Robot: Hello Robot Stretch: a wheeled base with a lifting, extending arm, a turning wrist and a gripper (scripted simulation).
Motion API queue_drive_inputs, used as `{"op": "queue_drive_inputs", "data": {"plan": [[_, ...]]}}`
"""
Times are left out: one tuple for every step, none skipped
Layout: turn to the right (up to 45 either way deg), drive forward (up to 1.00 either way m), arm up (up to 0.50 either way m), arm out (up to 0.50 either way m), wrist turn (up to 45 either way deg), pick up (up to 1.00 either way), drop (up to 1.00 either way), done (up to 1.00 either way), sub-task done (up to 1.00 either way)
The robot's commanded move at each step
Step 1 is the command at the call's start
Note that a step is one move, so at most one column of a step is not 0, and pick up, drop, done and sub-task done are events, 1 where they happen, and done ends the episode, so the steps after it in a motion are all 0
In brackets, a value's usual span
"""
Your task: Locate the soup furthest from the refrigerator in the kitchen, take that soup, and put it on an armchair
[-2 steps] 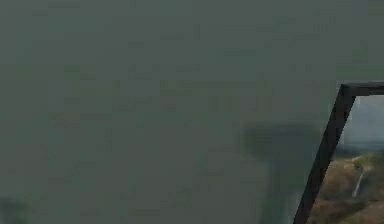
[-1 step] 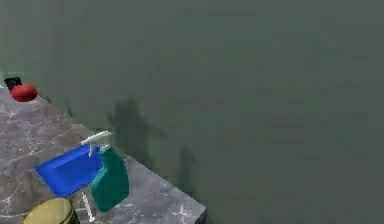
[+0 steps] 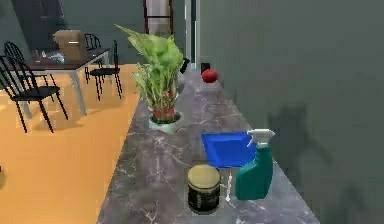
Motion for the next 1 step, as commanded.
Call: {"op": "queue_drive_inputs", "data": {"plan": [[-45.0, 0.00, 0.00, 0.00, 0.0, 0.00, 0.00, 0.00, 0.00]]}}
